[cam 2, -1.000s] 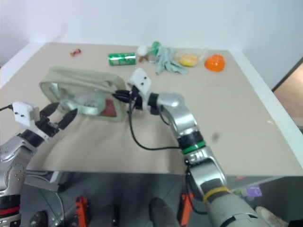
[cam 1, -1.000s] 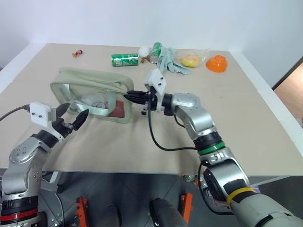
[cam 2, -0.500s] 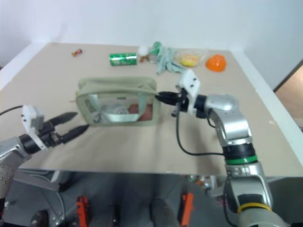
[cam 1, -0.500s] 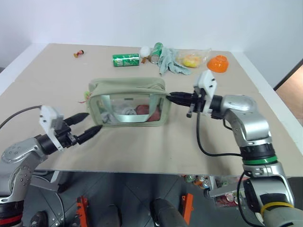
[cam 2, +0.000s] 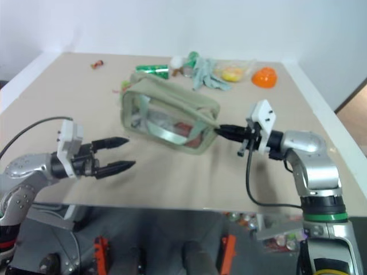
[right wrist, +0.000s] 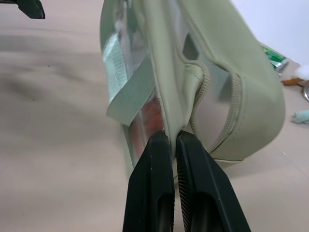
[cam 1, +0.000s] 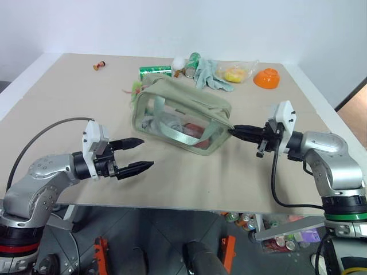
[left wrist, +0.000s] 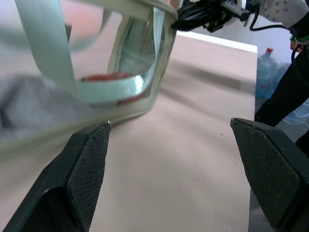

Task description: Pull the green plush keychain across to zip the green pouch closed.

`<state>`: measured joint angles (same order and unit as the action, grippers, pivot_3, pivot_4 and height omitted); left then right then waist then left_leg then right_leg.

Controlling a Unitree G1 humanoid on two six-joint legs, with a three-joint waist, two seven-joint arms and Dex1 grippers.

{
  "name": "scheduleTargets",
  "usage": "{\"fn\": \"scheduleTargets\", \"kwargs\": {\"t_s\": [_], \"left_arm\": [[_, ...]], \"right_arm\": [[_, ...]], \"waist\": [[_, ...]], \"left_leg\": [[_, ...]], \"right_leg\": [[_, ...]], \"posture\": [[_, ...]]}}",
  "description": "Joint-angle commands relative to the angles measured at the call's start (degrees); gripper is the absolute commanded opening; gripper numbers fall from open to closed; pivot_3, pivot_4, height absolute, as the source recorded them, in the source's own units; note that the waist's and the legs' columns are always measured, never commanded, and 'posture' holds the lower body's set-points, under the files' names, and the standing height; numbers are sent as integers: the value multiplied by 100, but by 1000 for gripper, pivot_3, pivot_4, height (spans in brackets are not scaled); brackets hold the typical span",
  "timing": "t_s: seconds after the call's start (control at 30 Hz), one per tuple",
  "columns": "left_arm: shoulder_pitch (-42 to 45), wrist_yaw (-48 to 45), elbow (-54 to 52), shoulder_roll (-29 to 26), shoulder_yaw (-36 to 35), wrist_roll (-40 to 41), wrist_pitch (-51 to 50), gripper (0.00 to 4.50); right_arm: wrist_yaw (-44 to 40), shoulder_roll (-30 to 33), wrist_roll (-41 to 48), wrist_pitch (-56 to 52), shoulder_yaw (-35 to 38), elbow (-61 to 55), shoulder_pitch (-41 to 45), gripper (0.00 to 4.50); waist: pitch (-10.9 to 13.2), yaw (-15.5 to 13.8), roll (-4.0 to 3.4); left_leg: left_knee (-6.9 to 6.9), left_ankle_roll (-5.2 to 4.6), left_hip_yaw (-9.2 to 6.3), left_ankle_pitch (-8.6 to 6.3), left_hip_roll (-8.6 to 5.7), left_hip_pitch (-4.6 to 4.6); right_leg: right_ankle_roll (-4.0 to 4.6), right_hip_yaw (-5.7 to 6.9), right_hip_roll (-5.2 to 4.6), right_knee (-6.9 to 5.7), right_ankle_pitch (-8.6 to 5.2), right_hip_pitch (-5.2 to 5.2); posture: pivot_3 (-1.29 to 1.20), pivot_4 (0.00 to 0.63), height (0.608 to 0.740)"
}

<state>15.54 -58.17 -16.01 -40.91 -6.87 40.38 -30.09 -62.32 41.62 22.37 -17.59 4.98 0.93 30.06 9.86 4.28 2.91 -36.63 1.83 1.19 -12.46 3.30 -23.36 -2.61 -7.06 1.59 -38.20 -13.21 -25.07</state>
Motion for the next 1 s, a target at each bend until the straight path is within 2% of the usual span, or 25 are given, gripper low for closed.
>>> {"fn": "scheduleTargets", "kwargs": {"t_s": [0.03,0.4,0.6,1.0], "left_arm": [[110,-68,28,10,-34,-69,147,4135],[-19,55,-57,109,-137,-106,133,4135],[-54,80,-93,72,-198,-101,112,4135],[-53,167,-72,63,-193,-136,110,4135]], "right_arm": [[-12,96,95,89,124,-291,181,22],[-448,190,141,248,14,-287,727,22],[-752,401,-27,528,78,244,577,22],[-666,673,-434,1300,149,1559,786,22]], "waist": [[0,0,0],[2,-1,-4],[3,-1,-4],[3,0,-5]], "left_leg": [[0,0,0,0,0,0],[1,0,-2,0,1,-1],[1,-2,0,-1,-1,-2],[-5,-2,1,-1,-1,2]], "right_leg": [[0,0,0,0,0,0],[0,1,0,-1,1,-1],[-2,0,-2,0,-1,0],[1,-2,-2,-1,2,4]], "posture": [[0,150,740],[0,150,740],[0,150,740],[0,150,740]]}}
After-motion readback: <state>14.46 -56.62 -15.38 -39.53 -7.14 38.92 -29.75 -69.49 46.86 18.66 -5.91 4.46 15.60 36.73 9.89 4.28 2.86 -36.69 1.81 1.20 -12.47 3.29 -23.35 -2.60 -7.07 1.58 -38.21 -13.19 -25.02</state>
